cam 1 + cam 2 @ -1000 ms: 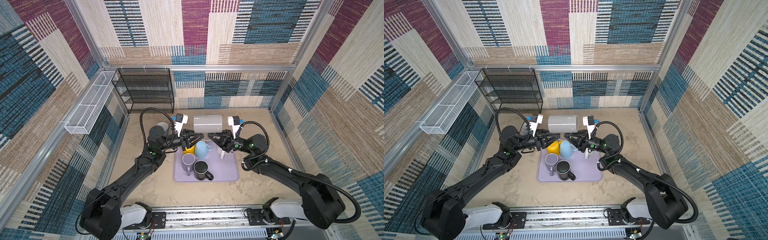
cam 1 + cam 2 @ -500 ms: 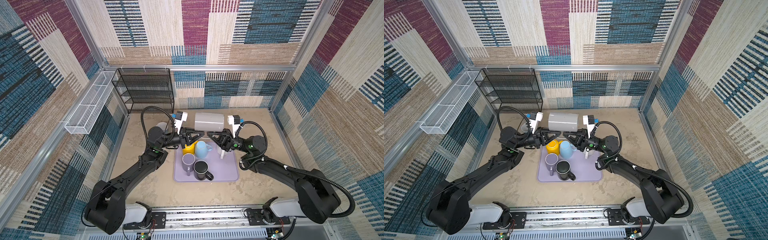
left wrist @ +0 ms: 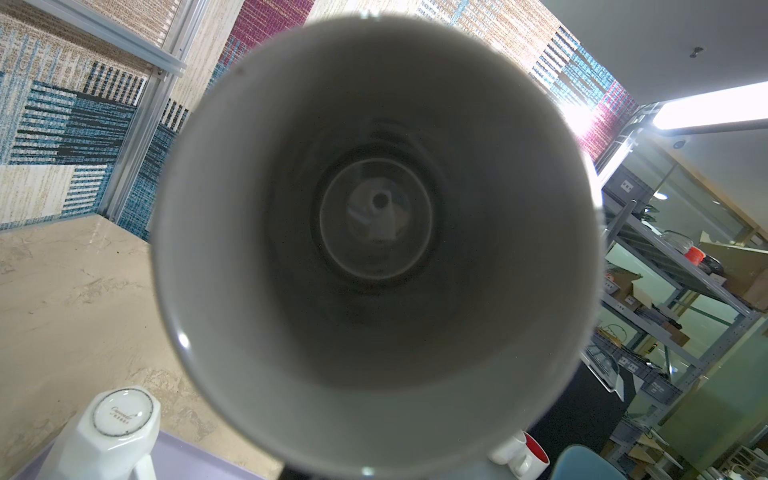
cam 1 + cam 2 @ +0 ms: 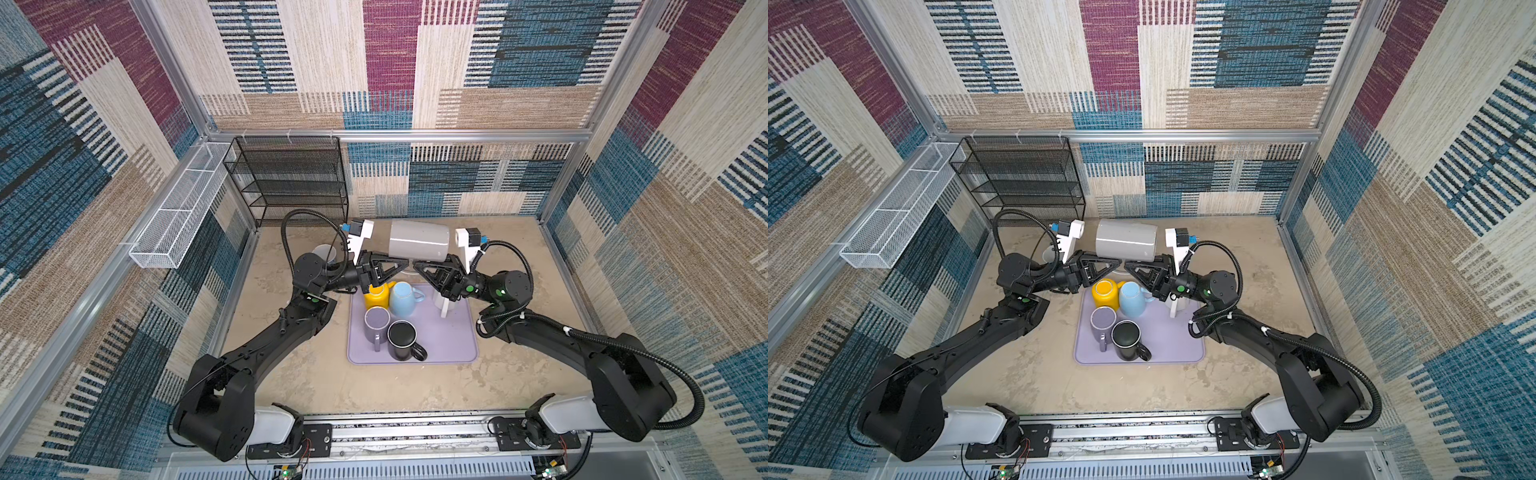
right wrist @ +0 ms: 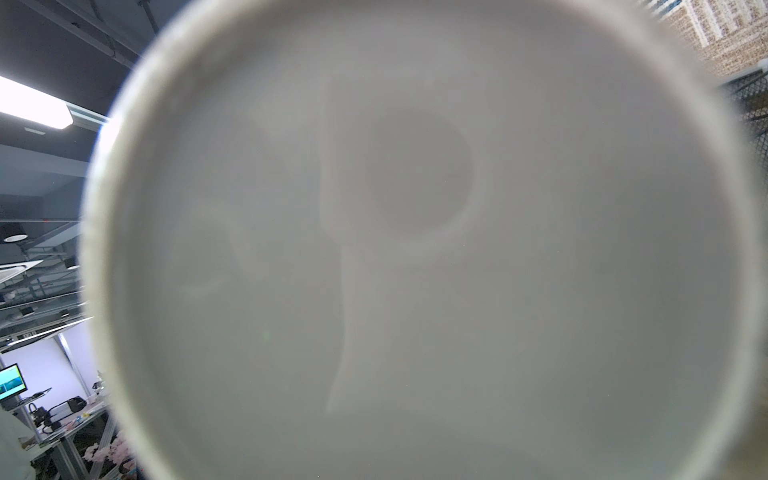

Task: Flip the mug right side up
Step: 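Grasp the grey mug with the left gripper while the right gripper holds it, then turn the grey mug mouth up with the left gripper while the right gripper draws back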

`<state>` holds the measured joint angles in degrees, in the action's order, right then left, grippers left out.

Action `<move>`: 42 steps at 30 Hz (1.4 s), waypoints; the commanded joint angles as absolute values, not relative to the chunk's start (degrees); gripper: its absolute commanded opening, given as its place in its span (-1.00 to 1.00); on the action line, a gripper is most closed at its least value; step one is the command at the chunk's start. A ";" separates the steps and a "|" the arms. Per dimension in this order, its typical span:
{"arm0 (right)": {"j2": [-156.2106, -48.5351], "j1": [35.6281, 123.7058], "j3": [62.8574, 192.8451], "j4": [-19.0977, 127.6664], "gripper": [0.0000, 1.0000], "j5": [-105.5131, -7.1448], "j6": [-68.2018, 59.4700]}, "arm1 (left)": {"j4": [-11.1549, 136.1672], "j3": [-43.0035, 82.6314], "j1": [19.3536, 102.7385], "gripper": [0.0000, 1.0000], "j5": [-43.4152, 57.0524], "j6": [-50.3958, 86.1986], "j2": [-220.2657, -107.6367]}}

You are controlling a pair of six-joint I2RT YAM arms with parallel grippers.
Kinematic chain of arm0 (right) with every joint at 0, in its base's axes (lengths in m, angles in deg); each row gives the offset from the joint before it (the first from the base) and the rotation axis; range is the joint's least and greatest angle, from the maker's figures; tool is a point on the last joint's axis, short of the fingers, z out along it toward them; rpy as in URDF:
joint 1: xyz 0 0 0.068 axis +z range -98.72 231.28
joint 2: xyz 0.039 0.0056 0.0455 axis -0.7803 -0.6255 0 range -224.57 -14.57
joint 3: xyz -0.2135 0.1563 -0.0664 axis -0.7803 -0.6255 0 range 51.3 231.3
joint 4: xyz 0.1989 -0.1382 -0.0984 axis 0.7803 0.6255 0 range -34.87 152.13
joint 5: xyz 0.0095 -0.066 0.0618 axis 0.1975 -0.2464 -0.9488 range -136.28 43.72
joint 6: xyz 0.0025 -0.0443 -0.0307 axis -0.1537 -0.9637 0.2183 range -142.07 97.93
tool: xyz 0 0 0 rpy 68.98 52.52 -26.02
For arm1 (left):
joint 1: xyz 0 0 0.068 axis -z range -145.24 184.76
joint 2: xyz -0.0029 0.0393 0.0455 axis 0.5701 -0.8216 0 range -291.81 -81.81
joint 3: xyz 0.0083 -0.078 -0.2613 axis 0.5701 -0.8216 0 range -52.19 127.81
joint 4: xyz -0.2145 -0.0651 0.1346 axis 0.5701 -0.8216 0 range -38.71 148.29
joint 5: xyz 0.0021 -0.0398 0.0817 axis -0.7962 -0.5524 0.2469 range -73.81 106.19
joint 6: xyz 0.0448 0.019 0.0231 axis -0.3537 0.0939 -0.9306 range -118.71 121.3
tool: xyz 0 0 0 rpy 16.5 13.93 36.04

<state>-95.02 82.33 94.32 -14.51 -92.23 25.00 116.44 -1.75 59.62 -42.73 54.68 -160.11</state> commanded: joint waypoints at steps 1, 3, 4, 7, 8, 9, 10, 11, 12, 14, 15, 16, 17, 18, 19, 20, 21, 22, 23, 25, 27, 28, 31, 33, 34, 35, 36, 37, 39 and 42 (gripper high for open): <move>-95.12 82.75 95.03 -11.62 -1.00 -95.78 24.89 | 122.90 -0.78 59.78 -1.00 -43.37 56.65 -160.12; -94.91 82.77 95.37 -10.10 -1.00 -95.76 24.23 | 122.89 -0.81 59.79 -1.00 -43.45 56.75 -160.21; -94.73 82.75 95.62 -9.26 -0.94 -95.76 23.86 | 122.89 -0.84 59.80 -1.00 -43.44 56.84 -160.25; -94.16 82.75 95.60 -7.80 -0.69 -95.43 22.87 | 123.02 -0.95 59.76 -1.00 -43.51 57.20 -160.21; -94.02 82.75 95.52 -7.49 -0.62 -95.33 22.72 | 123.27 -1.03 59.80 -1.00 -43.51 57.42 -160.27; -93.89 82.75 95.52 -7.16 -0.55 -95.31 22.52 | 123.52 -1.12 59.76 -1.00 -43.71 57.64 -160.25; -93.71 82.75 95.51 -6.73 -0.51 -95.23 22.27 | 123.72 -1.08 59.79 -1.00 -43.86 57.80 -160.14; -93.50 82.75 95.51 -6.29 -0.46 -95.10 22.00 | 123.76 -1.08 59.81 -1.00 -43.91 57.89 -160.19; -93.36 82.75 95.51 -5.76 -0.39 -95.02 21.63 | 123.83 -1.19 59.80 -1.00 -43.86 57.96 -160.04; -93.08 82.75 95.43 -5.01 -0.29 -94.91 21.11 | 123.85 -1.43 59.76 -1.00 -43.66 57.90 -159.88; -92.85 82.77 95.36 -4.37 -0.25 -94.86 20.65 | 123.77 -1.50 59.72 -1.00 -43.54 57.74 -159.71; -92.63 82.75 95.34 -3.67 -0.19 -94.79 20.28 | 123.74 -1.56 59.72 -1.00 -43.51 57.65 -159.53; -92.30 82.77 95.21 -2.97 -0.13 -94.88 19.78 | 123.70 -1.66 59.69 -1.00 -43.49 57.57 -159.48; -91.93 82.79 95.05 -1.94 -0.06 -94.81 19.16 | 123.33 -1.73 59.71 -1.00 -43.57 57.42 -159.29; -91.48 82.75 94.84 -0.59 0.02 -94.60 18.38 | 123.03 -1.70 59.65 -1.00 -43.65 57.22 -159.13; -90.87 82.75 94.60 0.32 0.09 -94.38 17.78 | 122.66 -1.75 59.70 -1.00 -43.62 56.98 -158.93; -90.20 82.76 94.24 1.50 0.17 -94.11 16.97 | 122.12 -1.89 59.65 -1.00 -43.58 56.60 -158.68; -89.54 82.67 93.91 2.81 0.24 -93.69 16.27 | 121.44 -2.04 59.65 -1.00 -43.42 56.05 -158.33; -88.91 82.70 93.65 3.95 0.30 -93.35 15.56 | 120.65 -2.13 59.72 -1.00 -43.28 55.51 -158.06; -87.68 82.66 93.20 6.26 0.41 -92.97 14.27 | 118.38 -2.18 59.68 -1.00 -42.75 53.92 -157.39; -86.24 82.61 92.84 9.46 0.47 -92.23 12.60 | 115.27 -2.15 59.55 -1.00 -42.06 52.16 -156.66; -85.38 82.58 92.41 10.75 0.50 -91.69 11.96 | 113.79 -2.15 59.61 -1.00 -41.75 51.28 -156.15; -82.94 82.40 91.09 14.13 0.54 -90.48 10.29 | 108.27 -2.42 59.58 -1.00 -39.78 47.97 -154.64; -81.38 82.22 90.52 16.45 0.56 -89.61 9.14 | 104.19 -2.43 59.61 -1.00 -38.43 45.59 -153.60; -80.60 82.08 90.19 17.71 0.56 -89.07 8.59 | 101.87 -2.34 59.54 -1.00 -37.59 44.19 -152.98; -79.98 81.99 90.03 18.57 0.57 -88.63 8.12 | 99.53 -2.12 59.57 -1.00 -36.68 42.97 -152.44; -79.38 81.87 89.84 19.49 0.58 -88.15 7.70 | 96.32 -1.67 59.57 -1.00 -35.40 41.44 -151.85; -78.83 81.71 89.69 20.23 0.58 -87.77 7.30 | 92.44 -1.10 59.65 -1.00 -33.98 39.59 -151.29; -78.09 81.52 89.54 21.49 0.59 -87.26 6.64 | 83.91 0.52 59.69 -1.00 -31.09 36.15 -150.33; -77.51 81.35 89.31 22.58 0.59 -87.00 5.96 | 75.53 2.26 59.68 -1.00 -27.21 32.09 -149.06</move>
<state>-78.06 81.46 89.52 20.57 -88.08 7.65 83.37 0.63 59.64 -32.82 39.51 -150.28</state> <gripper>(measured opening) 0.794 0.091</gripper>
